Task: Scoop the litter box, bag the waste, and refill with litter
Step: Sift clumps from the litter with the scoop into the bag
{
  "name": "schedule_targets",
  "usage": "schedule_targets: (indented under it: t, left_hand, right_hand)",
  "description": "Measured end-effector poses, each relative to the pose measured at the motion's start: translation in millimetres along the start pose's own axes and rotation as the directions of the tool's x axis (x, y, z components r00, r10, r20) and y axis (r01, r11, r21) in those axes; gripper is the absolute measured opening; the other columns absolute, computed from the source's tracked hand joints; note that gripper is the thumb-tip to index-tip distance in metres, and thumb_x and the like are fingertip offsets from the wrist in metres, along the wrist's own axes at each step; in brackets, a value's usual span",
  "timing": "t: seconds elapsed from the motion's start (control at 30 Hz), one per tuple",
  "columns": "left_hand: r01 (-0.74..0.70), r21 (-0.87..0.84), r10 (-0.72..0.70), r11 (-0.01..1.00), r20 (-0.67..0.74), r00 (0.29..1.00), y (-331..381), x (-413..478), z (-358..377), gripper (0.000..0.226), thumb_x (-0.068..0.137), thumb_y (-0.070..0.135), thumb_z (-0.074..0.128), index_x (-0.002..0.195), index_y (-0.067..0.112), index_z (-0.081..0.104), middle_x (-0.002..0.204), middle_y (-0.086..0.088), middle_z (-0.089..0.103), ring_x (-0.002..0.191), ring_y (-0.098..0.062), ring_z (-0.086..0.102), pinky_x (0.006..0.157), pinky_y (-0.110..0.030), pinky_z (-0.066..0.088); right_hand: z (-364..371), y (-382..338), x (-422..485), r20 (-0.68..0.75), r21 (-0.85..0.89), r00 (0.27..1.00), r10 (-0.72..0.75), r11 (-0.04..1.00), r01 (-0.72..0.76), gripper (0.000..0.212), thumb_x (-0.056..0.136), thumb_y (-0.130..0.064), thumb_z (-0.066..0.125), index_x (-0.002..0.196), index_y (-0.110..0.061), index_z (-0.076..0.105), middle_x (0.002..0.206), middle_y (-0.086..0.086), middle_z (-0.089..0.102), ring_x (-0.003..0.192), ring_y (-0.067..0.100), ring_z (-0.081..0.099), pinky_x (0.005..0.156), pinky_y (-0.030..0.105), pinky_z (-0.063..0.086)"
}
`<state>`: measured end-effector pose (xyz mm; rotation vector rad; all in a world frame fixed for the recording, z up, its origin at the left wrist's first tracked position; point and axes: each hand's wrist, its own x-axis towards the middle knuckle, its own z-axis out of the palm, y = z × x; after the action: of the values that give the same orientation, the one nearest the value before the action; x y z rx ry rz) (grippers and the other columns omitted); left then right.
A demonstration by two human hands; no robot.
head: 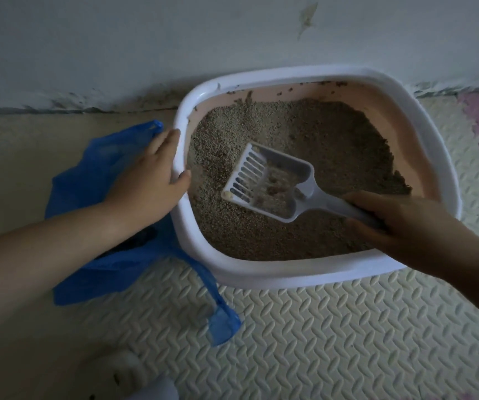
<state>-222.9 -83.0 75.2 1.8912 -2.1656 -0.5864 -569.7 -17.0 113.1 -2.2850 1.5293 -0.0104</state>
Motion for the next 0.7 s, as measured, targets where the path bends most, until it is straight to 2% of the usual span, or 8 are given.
schedule_targets:
  t: [0.1,0.2,0.27,0.33,0.4,0.53,0.6,0.7]
  left_hand:
    - [-0.094,0.119,0.102,0.988,-0.062,0.993,-20,-28,-25,0.053,0.09,0.025,0.058,0.141,0.018,0.042,0.145,0.002,0.036,0.13,-0.018,0.038,0.101,-0.041,0.042]
    - [-0.028,0.279,0.04,0.96,-0.036,0.999,-46,-49,-40,0.049,0.086,0.031,0.064,0.132,0.021,0.052,0.147,0.0,0.035,0.132,-0.025,0.034,0.103,-0.045,0.037]
    - [0.007,0.327,-0.002,0.945,-0.015,1.0,-63,-57,-45,0.048,0.082,0.036,0.068,0.127,0.022,0.057,0.149,-0.004,0.033,0.134,-0.028,0.032,0.105,-0.046,0.034]
    - [0.027,0.336,-0.026,0.941,-0.007,1.0,-75,-62,-48,0.047,0.08,0.036,0.071,0.122,0.02,0.06,0.147,-0.006,0.035,0.132,-0.029,0.034,0.104,-0.047,0.036]
    - [0.049,0.335,-0.046,0.941,-0.018,0.999,-81,-63,-50,0.046,0.079,0.033,0.071,0.121,0.018,0.061,0.141,-0.007,0.041,0.127,-0.03,0.04,0.1,-0.046,0.04]
    - [0.126,0.269,-0.117,0.955,-0.05,0.992,-87,-65,-56,0.051,0.085,0.025,0.064,0.134,0.017,0.05,0.127,-0.001,0.042,0.111,-0.021,0.049,0.079,-0.035,0.047]
    - [0.144,0.24,-0.138,0.96,-0.044,0.989,-89,-67,-60,0.054,0.088,0.021,0.061,0.139,0.019,0.044,0.126,0.002,0.039,0.096,-0.013,0.049,0.068,-0.028,0.04]
    - [0.162,0.218,-0.158,0.963,-0.035,0.987,-92,-70,-66,0.059,0.088,0.017,0.061,0.142,0.021,0.039,0.128,0.004,0.036,0.089,-0.012,0.049,0.066,-0.025,0.035]
  right_hand:
    - [1,-13,20,0.011,0.02,0.998,-0.063,0.998,0.063,0.031,0.083,-0.038,0.051,0.112,-0.032,0.06,0.061,-0.021,0.05,0.069,0.001,0.057,0.046,0.012,0.028]
    - [3,-28,43,0.012,0.055,0.993,-0.12,0.991,0.119,0.032,0.082,-0.038,0.052,0.112,-0.03,0.061,0.064,-0.018,0.054,0.049,0.001,0.052,0.044,0.017,0.04]
    - [5,-41,58,0.017,0.071,0.985,-0.173,0.983,0.171,0.031,0.083,-0.044,0.049,0.112,-0.036,0.057,0.064,-0.019,0.054,0.051,0.003,0.053,0.044,0.023,0.044]
    - [7,-54,71,0.029,0.082,0.976,-0.214,0.974,0.211,0.025,0.083,-0.047,0.048,0.108,-0.043,0.053,0.061,-0.02,0.052,0.062,0.004,0.056,0.043,0.023,0.042]
    - [10,-66,83,0.048,0.075,0.973,-0.228,0.972,0.224,0.021,0.083,-0.042,0.053,0.104,-0.043,0.052,0.06,-0.019,0.053,0.064,0.003,0.056,0.043,0.024,0.04]
    - [13,-89,104,0.072,0.027,0.967,-0.246,0.969,0.245,0.024,0.08,-0.04,0.057,0.103,-0.043,0.053,0.061,-0.015,0.056,0.049,0.001,0.051,0.043,0.029,0.043]
    - [13,-98,113,0.063,0.033,0.965,-0.254,0.967,0.252,0.027,0.079,-0.042,0.056,0.106,-0.043,0.055,0.064,-0.014,0.059,0.051,0.002,0.054,0.046,0.036,0.048]
    - [12,-117,126,0.018,-0.01,0.955,-0.295,0.955,0.296,0.027,0.081,-0.041,0.054,0.107,-0.04,0.059,0.068,-0.01,0.062,0.053,0.012,0.059,0.047,0.039,0.05]
